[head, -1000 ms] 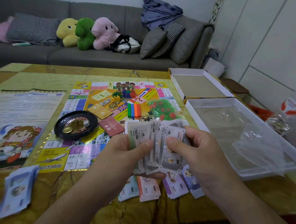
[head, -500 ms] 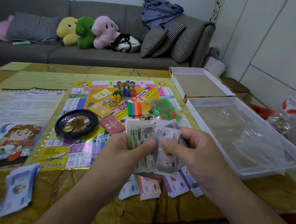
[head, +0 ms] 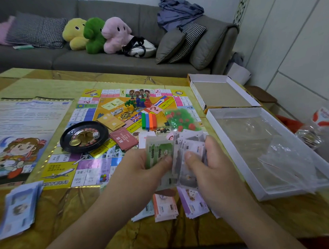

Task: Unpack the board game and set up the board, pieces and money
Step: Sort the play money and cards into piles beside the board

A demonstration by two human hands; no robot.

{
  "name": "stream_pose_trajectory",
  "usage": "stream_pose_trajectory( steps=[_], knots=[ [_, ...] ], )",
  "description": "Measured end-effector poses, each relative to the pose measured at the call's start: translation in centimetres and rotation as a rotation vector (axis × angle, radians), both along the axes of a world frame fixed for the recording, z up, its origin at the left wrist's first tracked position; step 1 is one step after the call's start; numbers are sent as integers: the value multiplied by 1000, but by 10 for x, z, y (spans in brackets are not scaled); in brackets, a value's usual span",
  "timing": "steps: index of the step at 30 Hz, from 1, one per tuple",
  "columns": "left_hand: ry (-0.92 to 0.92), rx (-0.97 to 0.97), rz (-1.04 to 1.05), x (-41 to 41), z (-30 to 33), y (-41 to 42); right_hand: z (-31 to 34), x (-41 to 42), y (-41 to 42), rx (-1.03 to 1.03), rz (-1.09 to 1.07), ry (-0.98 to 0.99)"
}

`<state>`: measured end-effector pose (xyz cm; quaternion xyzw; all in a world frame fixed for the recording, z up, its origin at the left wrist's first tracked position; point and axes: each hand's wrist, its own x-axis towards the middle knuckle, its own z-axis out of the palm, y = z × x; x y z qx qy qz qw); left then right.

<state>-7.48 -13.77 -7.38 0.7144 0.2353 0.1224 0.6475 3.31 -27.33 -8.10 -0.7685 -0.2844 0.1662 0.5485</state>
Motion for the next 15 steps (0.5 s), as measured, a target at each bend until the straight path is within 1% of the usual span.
stream_pose_trajectory(
  steps=[4,8,11,13,15],
  knots=[
    [7,46,22,3,-3,-10,-12,-16,9,16,24,-7],
    [64,137,67,3,-5,-10,-18,-22,16,14,18,19],
    [74,103,79,3,-5,-10,-18,-23,18,7,59,67],
    [74,30,82,3,-4,-10,-10,-20,15,-43,77,6],
    [63,-60,85,4,-3,-9,6,-8,5,-135,34,-43]
  ],
)
